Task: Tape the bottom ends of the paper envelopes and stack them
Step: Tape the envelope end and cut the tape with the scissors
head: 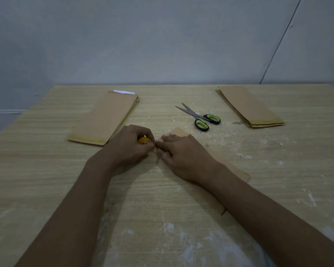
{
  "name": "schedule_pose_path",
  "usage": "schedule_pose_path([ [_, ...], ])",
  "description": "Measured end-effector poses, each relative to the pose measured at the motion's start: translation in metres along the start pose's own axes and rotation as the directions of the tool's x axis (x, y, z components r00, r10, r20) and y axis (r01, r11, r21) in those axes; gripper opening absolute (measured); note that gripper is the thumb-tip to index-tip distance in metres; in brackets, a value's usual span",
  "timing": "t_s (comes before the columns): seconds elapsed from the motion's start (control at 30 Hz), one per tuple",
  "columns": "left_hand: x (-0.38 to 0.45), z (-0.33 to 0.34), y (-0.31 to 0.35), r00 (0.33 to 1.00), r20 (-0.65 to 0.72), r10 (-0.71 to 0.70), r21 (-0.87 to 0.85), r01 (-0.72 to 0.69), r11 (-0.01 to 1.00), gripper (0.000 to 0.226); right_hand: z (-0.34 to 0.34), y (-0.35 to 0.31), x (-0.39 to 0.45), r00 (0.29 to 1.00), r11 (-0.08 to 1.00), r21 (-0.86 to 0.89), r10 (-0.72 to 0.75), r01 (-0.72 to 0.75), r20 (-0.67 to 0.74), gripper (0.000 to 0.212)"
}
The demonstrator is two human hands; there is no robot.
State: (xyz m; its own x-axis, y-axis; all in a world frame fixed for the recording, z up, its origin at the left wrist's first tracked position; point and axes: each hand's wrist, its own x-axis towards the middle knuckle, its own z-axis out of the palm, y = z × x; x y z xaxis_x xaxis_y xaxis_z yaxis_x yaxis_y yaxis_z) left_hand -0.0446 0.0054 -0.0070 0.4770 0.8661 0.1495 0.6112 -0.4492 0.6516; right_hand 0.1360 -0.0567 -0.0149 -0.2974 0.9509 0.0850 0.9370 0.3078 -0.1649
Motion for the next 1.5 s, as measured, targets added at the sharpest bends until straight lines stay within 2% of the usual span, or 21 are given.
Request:
schedule_pose_path([
  [0.07, -0.001, 0.001, -0.002, 1.0, -0.008, 0.002, -0.011, -0.003, 1.0, 0.022, 0.002, -0.001, 0.0, 1.0, 1.0, -0.004, 0.006, -0.006, -0.009, 0.062],
  [0.23, -0.003, 0.005, 0.0, 0.992, -0.123, -0.008, -0.139, -0.009, 0.99, 0.016, 0.002, 0.006, 0.007, 0.995, 0.998, -0.004, 0.064, -0.064, -0.077, 0.043],
  [0.33, -0.003, 0.011, -0.002, 0.985, -0.169, -0.034, -0.247, -0.009, 0.969, 0.014, 0.002, 0.012, 0.014, 0.991, 0.993, 0.083, 0.095, -0.088, -0.094, 0.044],
  [0.47, 0.0, 0.009, -0.008, 0.98, -0.193, -0.053, -0.351, -0.019, 0.936, 0.015, 0.002, 0.01, 0.013, 0.996, 0.997, 0.004, 0.083, -0.083, -0.044, 0.044],
  [0.73, 0.001, 0.011, -0.007, 0.979, -0.198, -0.055, -0.381, -0.025, 0.924, 0.01, 0.002, 0.009, 0.013, 0.994, 0.994, -0.02, 0.102, -0.103, -0.024, 0.045],
  [1.07, 0.0, 0.012, -0.005, 0.976, -0.202, -0.078, -0.367, -0.001, 0.93, 0.015, 0.001, 0.01, 0.014, 0.994, 0.994, -0.03, 0.106, -0.106, -0.017, 0.044],
  [1.17, 0.0, 0.011, -0.006, 0.978, -0.193, -0.082, -0.365, 0.006, 0.931, 0.016, 0.003, 0.011, 0.014, 0.994, 0.996, 0.002, 0.091, -0.091, -0.066, 0.043],
  [1.23, 0.0, 0.011, -0.006, 0.978, -0.187, -0.096, -0.376, 0.019, 0.927, 0.016, 0.003, 0.016, 0.014, 0.986, 0.992, 0.101, 0.095, -0.082, -0.136, 0.047],
  [1.3, 0.0, 0.01, -0.006, 0.978, -0.179, -0.105, -0.378, 0.03, 0.925, 0.017, 0.001, 0.023, 0.013, 0.964, 0.977, 0.203, 0.118, -0.07, -0.236, 0.052],
  [1.37, -0.001, 0.01, -0.005, 0.979, -0.179, -0.1, -0.368, 0.027, 0.929, 0.018, -0.001, 0.034, 0.015, 0.889, 0.971, 0.228, 0.172, -0.078, -0.425, 0.045],
  [1.43, -0.001, 0.01, -0.004, 0.979, -0.18, -0.098, -0.366, 0.025, 0.93, 0.019, -0.006, 0.048, 0.017, 0.787, 0.956, 0.213, 0.29, -0.204, -0.544, 0.036],
  [1.5, -0.001, 0.01, -0.004, 0.979, -0.178, -0.101, -0.372, 0.028, 0.928, 0.019, -0.013, 0.061, 0.016, 0.756, 0.895, 0.166, 0.44, -0.415, -0.485, 0.035],
])
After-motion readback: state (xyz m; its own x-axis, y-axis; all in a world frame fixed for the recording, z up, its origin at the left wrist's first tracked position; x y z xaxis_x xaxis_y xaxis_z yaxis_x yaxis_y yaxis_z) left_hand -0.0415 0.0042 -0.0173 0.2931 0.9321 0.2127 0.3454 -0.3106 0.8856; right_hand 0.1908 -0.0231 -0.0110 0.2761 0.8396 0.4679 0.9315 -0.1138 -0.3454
